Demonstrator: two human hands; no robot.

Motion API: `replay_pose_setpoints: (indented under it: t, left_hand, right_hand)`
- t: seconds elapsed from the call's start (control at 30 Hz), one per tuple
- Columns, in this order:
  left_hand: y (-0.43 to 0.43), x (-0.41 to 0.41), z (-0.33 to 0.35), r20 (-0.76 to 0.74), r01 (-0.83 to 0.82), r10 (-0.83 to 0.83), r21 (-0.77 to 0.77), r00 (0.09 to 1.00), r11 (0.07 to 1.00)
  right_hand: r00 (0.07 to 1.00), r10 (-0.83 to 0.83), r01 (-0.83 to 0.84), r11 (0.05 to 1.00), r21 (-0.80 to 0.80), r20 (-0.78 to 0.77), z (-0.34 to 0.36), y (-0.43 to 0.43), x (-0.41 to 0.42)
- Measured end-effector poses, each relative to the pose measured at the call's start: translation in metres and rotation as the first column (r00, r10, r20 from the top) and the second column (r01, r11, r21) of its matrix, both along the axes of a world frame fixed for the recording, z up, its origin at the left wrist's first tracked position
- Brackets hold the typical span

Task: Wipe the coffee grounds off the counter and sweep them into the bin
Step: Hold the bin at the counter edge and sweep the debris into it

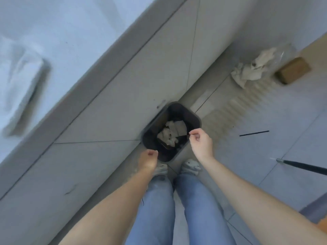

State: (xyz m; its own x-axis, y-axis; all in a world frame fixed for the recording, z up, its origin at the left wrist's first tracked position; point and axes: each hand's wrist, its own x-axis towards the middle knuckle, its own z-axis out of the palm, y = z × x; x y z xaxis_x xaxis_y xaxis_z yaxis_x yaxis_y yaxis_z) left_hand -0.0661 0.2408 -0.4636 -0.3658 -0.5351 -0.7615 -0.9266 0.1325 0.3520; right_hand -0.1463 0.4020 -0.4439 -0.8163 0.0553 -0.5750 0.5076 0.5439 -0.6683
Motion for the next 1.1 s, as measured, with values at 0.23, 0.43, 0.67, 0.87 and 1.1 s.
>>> replay_pose_setpoints:
  t: [0.23, 0.43, 0.67, 0.87, 1.1]
  left_hand:
    - [-0.012, 0.001, -0.111, 0.081, -0.200, 0.202, -0.027, 0.976, 0.979]
    - [-0.026, 0.001, -0.162, -0.024, -0.453, 0.454, 0.031, 0.891, 0.891]
    - [-0.027, -0.008, -0.141, -0.105, -0.541, 0.583, 0.268, 0.806, 0.797]
    - [-0.023, -0.020, -0.061, -0.079, -0.506, 0.553, 0.313, 0.829, 0.803]
    - [-0.043, -0.005, 0.081, -0.013, -0.144, 0.162, 0.395, 0.987, 0.907]
  right_hand:
    - [0.931, -0.070, 0.058, 0.997, 0.043, 0.358, -0.134, -0.011, 0.024]
    - [0.841, -0.354, 0.395, 0.919, -0.016, 0.409, -0.197, -0.039, 0.032]
    - [0.760, -0.442, 0.564, 0.813, -0.146, 0.477, -0.186, -0.034, 0.017]
    - [0.746, -0.463, 0.586, 0.798, -0.141, 0.478, -0.102, -0.021, 0.008]
    - [0.718, -0.504, 0.652, 0.729, -0.208, 0.480, 0.042, -0.003, 0.029]
